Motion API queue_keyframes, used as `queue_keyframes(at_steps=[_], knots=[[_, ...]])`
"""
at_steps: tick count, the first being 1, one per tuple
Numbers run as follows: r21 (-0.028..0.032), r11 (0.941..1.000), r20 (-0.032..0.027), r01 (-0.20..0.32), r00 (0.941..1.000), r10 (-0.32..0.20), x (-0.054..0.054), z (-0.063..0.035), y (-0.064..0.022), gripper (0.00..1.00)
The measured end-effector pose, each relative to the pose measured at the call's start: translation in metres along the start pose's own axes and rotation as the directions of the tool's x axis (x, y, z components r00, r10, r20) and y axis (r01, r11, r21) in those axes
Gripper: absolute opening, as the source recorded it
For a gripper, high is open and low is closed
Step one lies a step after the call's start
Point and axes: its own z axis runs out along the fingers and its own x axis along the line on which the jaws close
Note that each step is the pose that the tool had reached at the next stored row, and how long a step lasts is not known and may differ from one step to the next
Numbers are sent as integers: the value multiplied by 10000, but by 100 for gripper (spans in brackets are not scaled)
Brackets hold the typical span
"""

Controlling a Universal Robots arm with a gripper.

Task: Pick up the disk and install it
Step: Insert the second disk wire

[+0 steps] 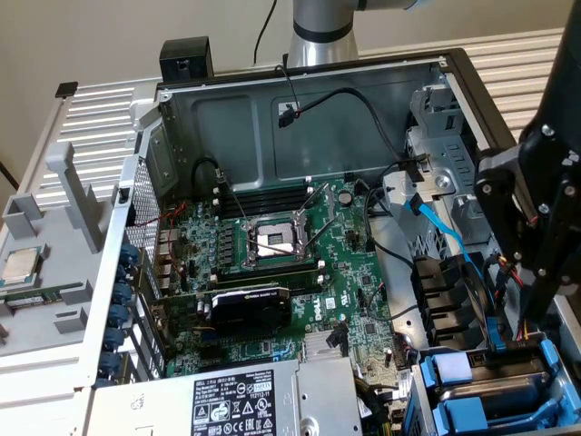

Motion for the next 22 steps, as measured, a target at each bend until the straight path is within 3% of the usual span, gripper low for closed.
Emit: queue_keyframes(at_steps=[5, 9, 16, 22], knots=[[0, 9959, -23, 908, 9959, -908, 0, 2, 0, 11], [0, 9872, -40, 1596, 9872, -1596, -1, 3, -2, 11], [-5, 9850, -26, 1726, 9850, -1726, -4, 5, -11, 11], [-11, 9667, -47, 2557, 9667, -2557, -17, 13, -28, 11]])
